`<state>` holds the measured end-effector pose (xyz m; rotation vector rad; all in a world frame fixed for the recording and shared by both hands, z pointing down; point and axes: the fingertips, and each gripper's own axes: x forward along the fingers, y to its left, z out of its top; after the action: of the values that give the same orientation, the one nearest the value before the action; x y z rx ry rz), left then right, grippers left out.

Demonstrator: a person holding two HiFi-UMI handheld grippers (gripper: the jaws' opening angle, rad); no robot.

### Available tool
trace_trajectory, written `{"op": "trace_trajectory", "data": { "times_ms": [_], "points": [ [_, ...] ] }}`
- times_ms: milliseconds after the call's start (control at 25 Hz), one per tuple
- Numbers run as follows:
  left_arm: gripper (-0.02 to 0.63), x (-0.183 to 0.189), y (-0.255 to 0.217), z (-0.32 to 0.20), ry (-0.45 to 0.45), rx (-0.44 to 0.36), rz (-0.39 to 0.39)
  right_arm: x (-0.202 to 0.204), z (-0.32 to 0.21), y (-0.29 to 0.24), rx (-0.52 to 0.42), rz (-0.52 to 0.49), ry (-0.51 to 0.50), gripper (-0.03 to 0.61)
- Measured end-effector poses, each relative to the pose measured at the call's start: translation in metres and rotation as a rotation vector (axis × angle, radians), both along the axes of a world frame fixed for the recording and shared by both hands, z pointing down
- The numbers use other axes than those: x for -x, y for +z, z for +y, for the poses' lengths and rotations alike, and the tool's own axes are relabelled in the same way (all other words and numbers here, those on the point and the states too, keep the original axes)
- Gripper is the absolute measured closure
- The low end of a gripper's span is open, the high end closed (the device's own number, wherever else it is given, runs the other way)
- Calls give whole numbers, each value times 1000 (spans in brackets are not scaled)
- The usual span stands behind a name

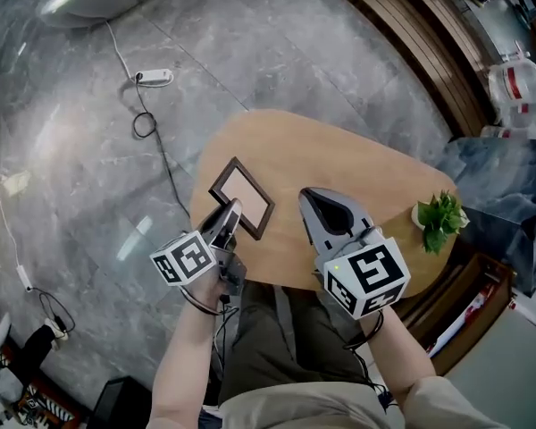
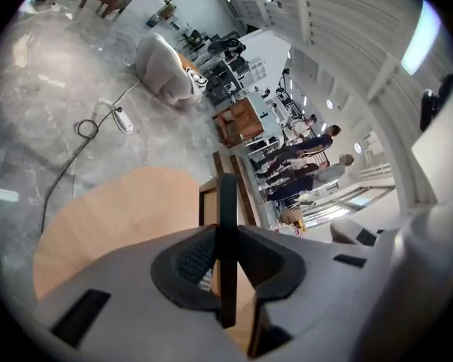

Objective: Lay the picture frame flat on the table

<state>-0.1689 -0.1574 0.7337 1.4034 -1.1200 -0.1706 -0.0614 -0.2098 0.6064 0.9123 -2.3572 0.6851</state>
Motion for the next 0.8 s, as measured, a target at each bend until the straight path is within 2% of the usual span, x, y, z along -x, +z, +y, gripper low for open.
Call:
{"op": "trace_trajectory", "data": {
  "times_ms": [360,800],
  "points": [
    [545,2,66,3,-99,56,157,14,-1,65,46,29,-35,581],
    [545,2,114,1,-120,108,202,27,-3,106,76,37,-47,581]
  ]
}}
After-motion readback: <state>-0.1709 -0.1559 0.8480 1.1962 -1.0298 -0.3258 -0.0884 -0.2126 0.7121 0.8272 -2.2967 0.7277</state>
